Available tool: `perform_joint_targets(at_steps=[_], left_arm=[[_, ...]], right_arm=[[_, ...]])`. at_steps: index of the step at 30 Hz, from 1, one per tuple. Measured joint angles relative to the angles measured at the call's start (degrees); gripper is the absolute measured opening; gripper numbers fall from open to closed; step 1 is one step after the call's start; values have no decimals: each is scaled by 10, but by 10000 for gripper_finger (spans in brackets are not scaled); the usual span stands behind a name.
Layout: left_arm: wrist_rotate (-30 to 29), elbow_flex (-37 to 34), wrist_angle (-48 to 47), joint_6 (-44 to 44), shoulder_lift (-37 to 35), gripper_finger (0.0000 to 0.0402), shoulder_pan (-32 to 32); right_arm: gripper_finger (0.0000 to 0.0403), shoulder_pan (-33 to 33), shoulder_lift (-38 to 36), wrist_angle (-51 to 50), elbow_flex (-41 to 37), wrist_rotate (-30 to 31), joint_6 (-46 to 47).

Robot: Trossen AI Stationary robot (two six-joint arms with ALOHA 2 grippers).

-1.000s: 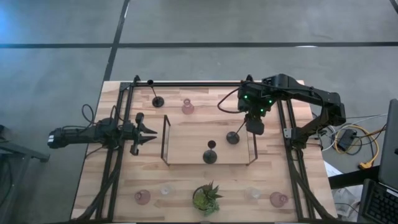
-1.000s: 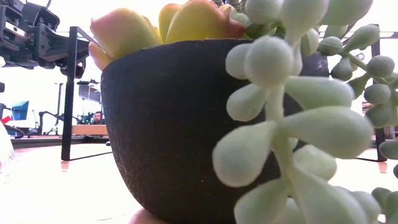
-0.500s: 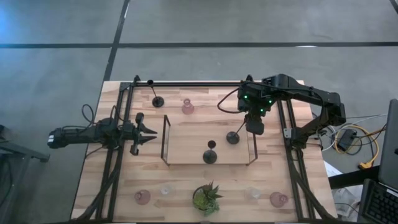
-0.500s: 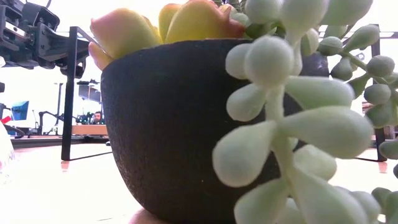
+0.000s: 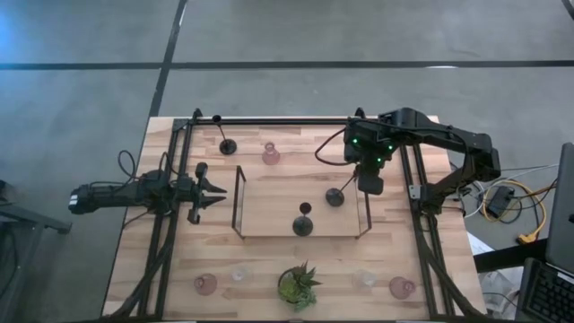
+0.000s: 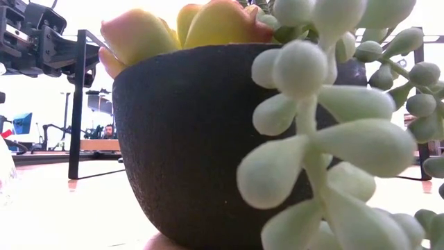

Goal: Pick & Place candle stick holders
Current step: Put the right black candle holder on the shelf

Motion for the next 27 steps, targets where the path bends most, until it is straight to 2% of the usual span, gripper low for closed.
perform_joint_targets(at_steps=[5, 16, 27], left_arm=[[0, 0, 0, 0, 0, 88, 0], [0, 0, 0, 0, 0, 88, 0], [0, 0, 0, 0, 0, 88, 0]], right_arm=[[10, 0, 0, -2, 8, 5, -7], [8, 0, 1, -21, 16, 58, -41], [7, 0, 2, -21, 63, 62, -71]])
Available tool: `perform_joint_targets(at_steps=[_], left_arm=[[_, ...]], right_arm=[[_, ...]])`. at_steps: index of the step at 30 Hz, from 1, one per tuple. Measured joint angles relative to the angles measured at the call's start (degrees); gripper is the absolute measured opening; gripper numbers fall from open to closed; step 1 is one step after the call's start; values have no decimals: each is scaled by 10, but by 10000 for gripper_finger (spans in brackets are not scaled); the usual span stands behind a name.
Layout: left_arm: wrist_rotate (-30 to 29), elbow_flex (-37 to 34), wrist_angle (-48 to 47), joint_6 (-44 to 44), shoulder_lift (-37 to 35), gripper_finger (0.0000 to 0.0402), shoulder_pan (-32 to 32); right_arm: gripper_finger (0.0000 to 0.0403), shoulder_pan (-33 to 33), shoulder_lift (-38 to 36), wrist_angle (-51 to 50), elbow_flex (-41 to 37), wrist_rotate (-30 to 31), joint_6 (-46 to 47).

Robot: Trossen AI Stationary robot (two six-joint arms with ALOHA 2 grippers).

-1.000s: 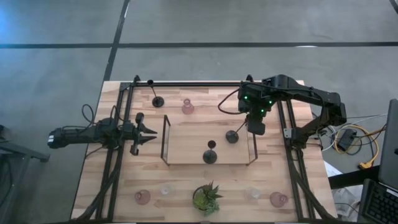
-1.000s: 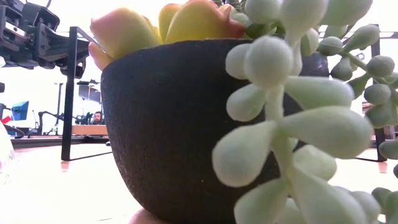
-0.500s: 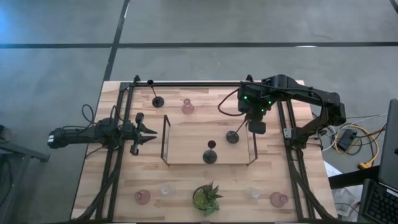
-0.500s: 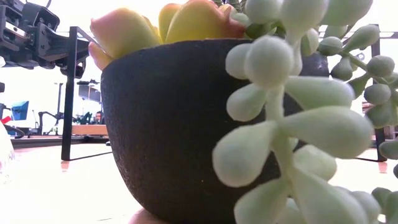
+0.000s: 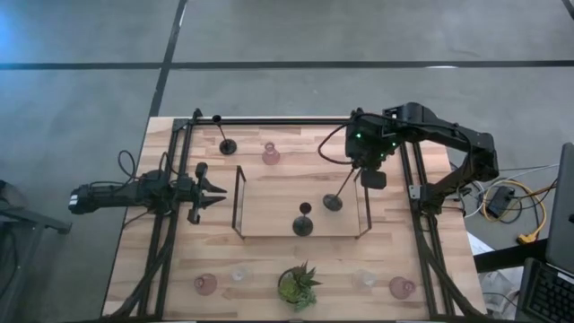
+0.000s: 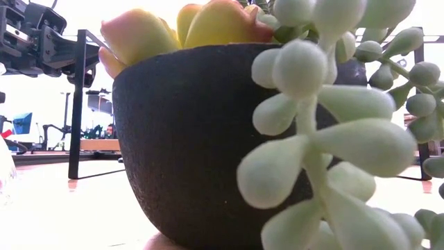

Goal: Pick & Place candle stick holders
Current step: Put the right black candle holder on the shelf

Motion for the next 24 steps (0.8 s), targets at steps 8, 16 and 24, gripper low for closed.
perform_joint_targets(at_steps=[8, 16, 24], left_arm=[[0, 0, 0, 0, 0, 88, 0], [0, 0, 0, 0, 0, 88, 0], [0, 0, 0, 0, 0, 88, 0]], right_arm=[[8, 0, 15, 0, -8, 37, -28], [8, 0, 35, 0, -8, 73, -56], [8, 0, 28, 0, -8, 88, -59]])
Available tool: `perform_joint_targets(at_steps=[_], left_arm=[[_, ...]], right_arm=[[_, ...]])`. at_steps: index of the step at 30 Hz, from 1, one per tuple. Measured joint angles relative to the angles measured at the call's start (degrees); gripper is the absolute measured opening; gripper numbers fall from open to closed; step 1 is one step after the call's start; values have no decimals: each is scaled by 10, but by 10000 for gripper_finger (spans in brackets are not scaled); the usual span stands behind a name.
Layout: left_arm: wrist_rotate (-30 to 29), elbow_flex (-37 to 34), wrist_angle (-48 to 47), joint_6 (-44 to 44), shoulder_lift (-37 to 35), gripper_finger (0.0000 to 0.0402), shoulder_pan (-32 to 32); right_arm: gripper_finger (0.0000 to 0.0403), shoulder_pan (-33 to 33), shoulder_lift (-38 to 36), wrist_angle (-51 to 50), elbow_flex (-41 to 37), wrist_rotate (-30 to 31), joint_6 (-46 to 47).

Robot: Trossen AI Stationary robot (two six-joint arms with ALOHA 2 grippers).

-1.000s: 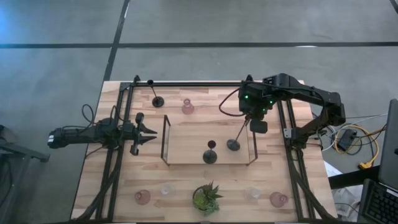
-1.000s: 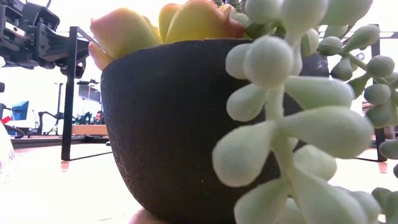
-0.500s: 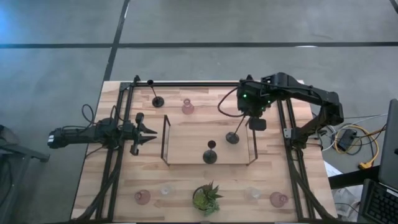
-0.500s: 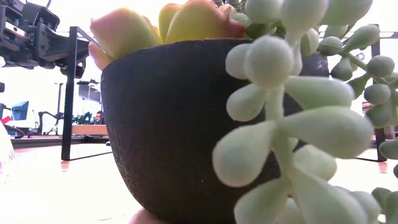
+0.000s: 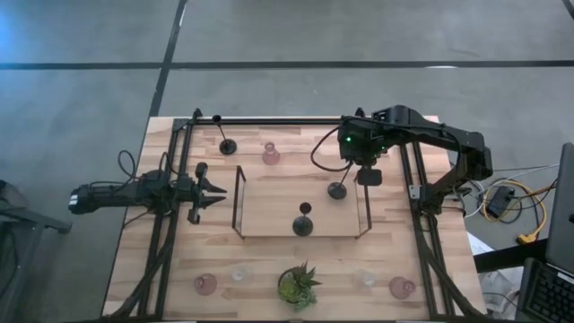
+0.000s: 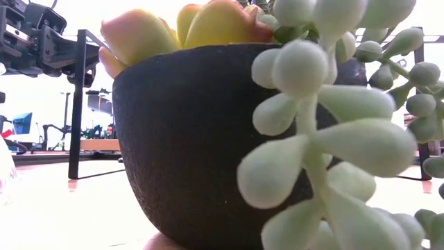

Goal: Pick & Place candle stick holders
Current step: Put the right black candle holder on the shelf

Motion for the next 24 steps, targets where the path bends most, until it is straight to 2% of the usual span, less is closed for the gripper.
perform_joint_targets(at_steps=[7, 16, 24], left_arm=[[0, 0, 0, 0, 0, 88, 0], [0, 0, 0, 0, 0, 88, 0], [0, 0, 0, 0, 0, 88, 0]], right_arm=[[8, 0, -11, 1, -5, 15, 9], [8, -1, -47, 0, -63, 16, 19], [8, -1, -53, 0, -69, 36, 22]])
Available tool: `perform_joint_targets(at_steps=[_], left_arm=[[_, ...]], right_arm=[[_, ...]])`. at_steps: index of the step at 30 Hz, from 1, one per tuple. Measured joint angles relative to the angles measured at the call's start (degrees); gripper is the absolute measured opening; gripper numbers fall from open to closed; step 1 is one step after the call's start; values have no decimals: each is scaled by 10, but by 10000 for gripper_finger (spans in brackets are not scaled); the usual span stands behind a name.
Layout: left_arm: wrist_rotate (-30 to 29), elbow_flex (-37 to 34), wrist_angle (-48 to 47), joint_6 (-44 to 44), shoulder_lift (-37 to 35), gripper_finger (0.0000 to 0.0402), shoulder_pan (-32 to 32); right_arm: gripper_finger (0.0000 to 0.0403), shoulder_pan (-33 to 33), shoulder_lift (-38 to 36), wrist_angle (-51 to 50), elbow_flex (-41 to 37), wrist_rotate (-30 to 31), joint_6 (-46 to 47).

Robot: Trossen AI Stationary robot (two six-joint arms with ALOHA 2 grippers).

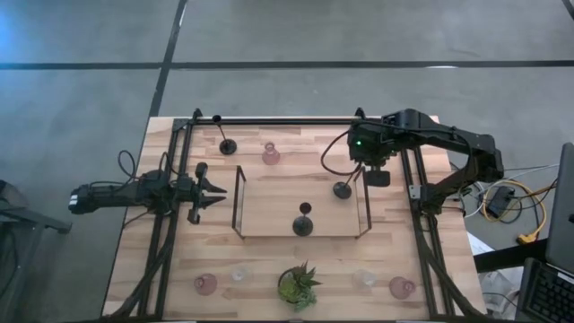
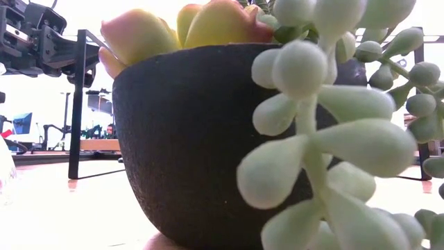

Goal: Pick & Place candle stick holders
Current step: Put the right black candle holder on the shelf

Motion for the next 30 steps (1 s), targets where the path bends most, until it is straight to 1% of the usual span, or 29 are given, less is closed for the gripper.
perform_joint_targets(at_steps=[3, 10, 13, 16, 24, 28, 30], left_arm=[[0, 0, 0, 0, 0, 88, 0], [0, 0, 0, 0, 0, 88, 0], [0, 0, 0, 0, 0, 88, 0], [0, 0, 0, 0, 0, 88, 0], [0, 0, 0, 0, 0, 88, 0], [0, 0, 0, 0, 0, 88, 0], [0, 0, 0, 0, 0, 88, 0]], right_arm=[[8, 0, -1, 0, 0, -9, 3], [9, 0, 0, 0, 0, -10, 19], [20, 0, 0, 0, 2, -16, 19], [45, 0, 1, 0, 6, -42, 21], [129, 0, 1, 0, 17, -45, 32], [165, 0, 1, 0, 20, -46, 46], [181, 0, 1, 0, 22, -57, 52]])
